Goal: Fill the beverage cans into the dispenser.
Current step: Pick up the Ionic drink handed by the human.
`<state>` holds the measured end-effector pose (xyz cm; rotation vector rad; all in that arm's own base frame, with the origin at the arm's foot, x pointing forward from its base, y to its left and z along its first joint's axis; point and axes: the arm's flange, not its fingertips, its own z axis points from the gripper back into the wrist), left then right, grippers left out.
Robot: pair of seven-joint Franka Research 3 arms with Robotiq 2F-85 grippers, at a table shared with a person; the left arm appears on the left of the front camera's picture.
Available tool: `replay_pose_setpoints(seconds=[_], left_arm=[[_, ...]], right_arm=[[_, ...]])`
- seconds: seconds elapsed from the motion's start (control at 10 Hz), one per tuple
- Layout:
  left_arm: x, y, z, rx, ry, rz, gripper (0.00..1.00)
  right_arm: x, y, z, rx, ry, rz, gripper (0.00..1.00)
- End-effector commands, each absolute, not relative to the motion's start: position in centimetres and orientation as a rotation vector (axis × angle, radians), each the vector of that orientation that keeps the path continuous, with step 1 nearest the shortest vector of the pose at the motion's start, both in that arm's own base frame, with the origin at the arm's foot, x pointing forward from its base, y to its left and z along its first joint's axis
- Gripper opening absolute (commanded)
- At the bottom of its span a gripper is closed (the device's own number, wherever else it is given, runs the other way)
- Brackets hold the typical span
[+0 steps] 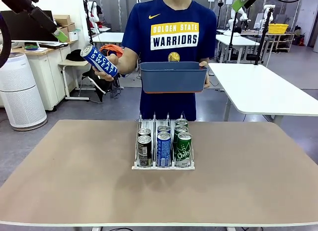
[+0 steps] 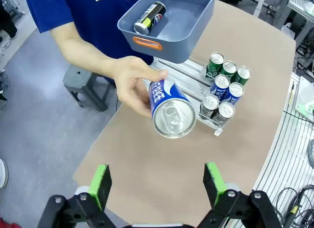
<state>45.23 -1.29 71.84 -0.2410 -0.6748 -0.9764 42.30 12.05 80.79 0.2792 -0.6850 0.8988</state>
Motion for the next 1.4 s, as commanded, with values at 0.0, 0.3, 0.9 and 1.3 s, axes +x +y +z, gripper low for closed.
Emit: replay_pose_setpoints(seconds=[0.0,0.3,0.9,1.3], left_arm=[[46.0,-1.6,71.1,-0.221,-0.685,-0.953,1.0],[46.6,-2.7,70.5,-0.259,-0.743,-0.938,1.0],[46.7,-2.5,71.1,-0.254,-0.716,-0.944,1.0],[46.6,-4.5,71.4,-0.274,-0.707,-0.929,1.0]], right_arm=[[42.3,12.0,80.8,0.281,-0.685,0.9,1.0],[42.3,12.0,80.8,0.281,-0.685,0.9,1.0],[42.3,12.0,80.8,0.281,-0.685,0.9,1.0],[42.3,12.0,80.8,0.281,-0.685,0.9,1.0]])
